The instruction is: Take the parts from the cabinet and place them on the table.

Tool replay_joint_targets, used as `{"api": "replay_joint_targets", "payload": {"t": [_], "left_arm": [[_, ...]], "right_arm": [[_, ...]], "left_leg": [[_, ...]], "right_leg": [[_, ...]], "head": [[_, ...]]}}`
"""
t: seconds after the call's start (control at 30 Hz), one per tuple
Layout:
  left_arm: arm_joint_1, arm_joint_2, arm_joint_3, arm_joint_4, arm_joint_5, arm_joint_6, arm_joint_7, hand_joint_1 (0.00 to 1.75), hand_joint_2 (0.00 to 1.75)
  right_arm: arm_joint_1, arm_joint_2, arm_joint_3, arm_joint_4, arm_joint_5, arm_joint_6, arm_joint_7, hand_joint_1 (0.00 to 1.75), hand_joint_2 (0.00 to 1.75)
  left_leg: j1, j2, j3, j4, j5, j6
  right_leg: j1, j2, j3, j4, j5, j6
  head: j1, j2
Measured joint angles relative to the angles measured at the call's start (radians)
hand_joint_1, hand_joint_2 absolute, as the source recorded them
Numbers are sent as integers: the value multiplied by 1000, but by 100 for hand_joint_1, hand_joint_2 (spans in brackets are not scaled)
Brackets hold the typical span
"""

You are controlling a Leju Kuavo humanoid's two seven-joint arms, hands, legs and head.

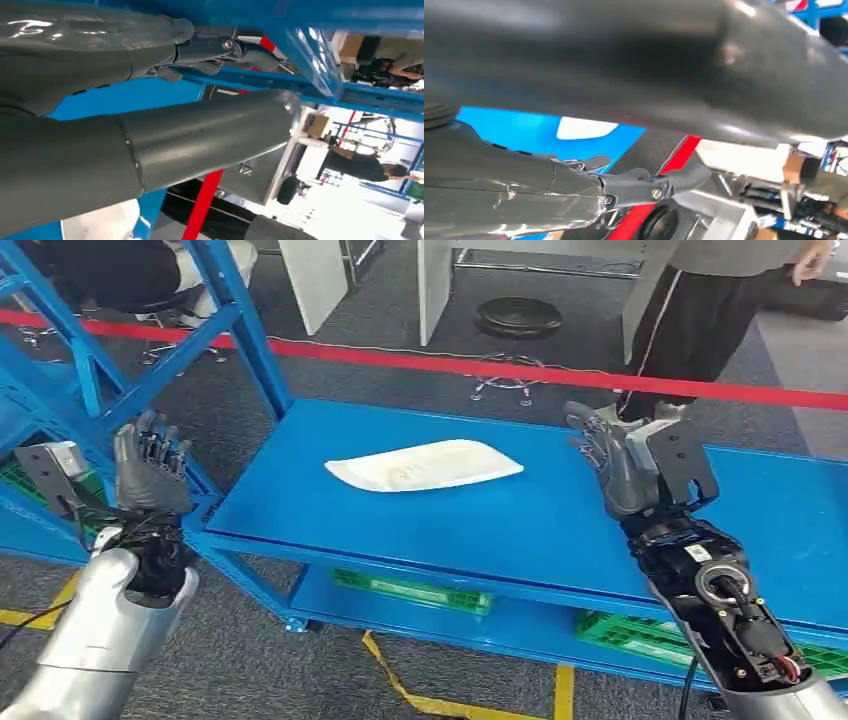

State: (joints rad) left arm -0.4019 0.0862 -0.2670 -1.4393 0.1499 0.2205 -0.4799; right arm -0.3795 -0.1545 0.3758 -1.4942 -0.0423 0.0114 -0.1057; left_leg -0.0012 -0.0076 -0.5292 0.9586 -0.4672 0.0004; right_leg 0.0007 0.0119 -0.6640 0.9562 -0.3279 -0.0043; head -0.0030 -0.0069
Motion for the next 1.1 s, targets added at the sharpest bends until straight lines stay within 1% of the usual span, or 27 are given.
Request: {"api": "replay_joint_targets", "payload": {"t": [0.03,0.07,0.1,0.17,0.37,0.47,0.5,0.53,0.57,0.63,0.7,0.77,0.83,0.97,1.1], "left_arm": [[0,0,0,0,0,-2,0,0,0],[0,0,0,0,0,-3,0,0,0],[1,0,0,0,0,-4,0,0,0],[1,-1,0,0,1,-5,0,0,0],[1,-1,0,0,1,-5,0,0,0],[1,-1,0,0,1,-5,0,0,0],[1,-1,0,0,3,-7,0,0,0],[1,-1,0,0,3,-9,0,0,0],[1,0,0,0,3,-11,1,0,0],[2,1,0,0,3,-14,3,0,0],[2,3,0,0,3,-17,3,0,0],[1,5,0,0,5,-17,3,0,0],[1,6,0,0,8,-17,5,0,0],[1,8,0,0,11,-17,6,0,0],[1,9,0,0,12,-17,6,0,0]], "right_arm": [[0,0,0,2,0,0,2,0,0],[0,0,-2,3,0,0,3,0,0],[0,0,-2,4,0,1,5,0,0],[0,0,-2,6,0,5,10,0,0],[0,0,-2,6,0,6,11,0,0],[-1,0,-2,9,0,11,20,0,0],[-8,0,-1,21,6,40,66,0,0],[-25,-1,-1,44,-3,74,105,0,0],[-50,-6,-3,79,5,83,152,0,175],[-67,-17,-8,110,-8,106,171,0,175],[-95,-32,-13,160,-20,147,186,0,175],[-130,-51,-14,213,-6,187,176,0,175],[-173,-67,-13,280,44,211,154,0,175],[-232,-89,-11,383,84,232,137,0,175],[-254,-96,-7,446,96,240,135,0,175]], "left_leg": [[-1,0,0,0,-1,2],[-1,-1,0,0,-1,2],[-1,-1,0,0,-1,3],[-1,-1,0,0,-1,3],[-1,0,0,0,-1,3],[-1,0,0,0,-2,4],[-1,1,0,0,-5,7],[-1,1,1,-1,-7,8],[0,0,2,-5,-7,8],[0,0,3,-6,-7,8],[0,0,3,-6,-7,8],[0,0,3,-7,-7,8],[0,0,3,-7,-7,8],[0,0,4,-7,-7,8],[0,0,4,-9,-7,8]], "right_leg": [[-1,1,2,-3,0,9],[-1,0,2,-5,5,7],[-1,0,3,-6,9,12],[-1,0,4,-7,9,13],[-1,0,4,-7,9,13],[-1,2,4,-8,9,14],[-1,3,4,-9,6,18],[-1,2,4,-9,4,21],[-1,2,4,-10,3,21],[-2,2,4,-10,3,21],[-2,2,4,-10,3,21],[-2,2,4,-10,3,21],[-1,2,4,-10,3,21],[-1,2,4,-10,3,21],[-2,2,4,-10,3,21]], "head": [[0,0],[3,0],[9,0],[12,0],[13,0],[16,0],[19,0],[19,0],[18,0],[17,0],[16,0],[16,0],[15,0],[16,0],[16,0]]}}
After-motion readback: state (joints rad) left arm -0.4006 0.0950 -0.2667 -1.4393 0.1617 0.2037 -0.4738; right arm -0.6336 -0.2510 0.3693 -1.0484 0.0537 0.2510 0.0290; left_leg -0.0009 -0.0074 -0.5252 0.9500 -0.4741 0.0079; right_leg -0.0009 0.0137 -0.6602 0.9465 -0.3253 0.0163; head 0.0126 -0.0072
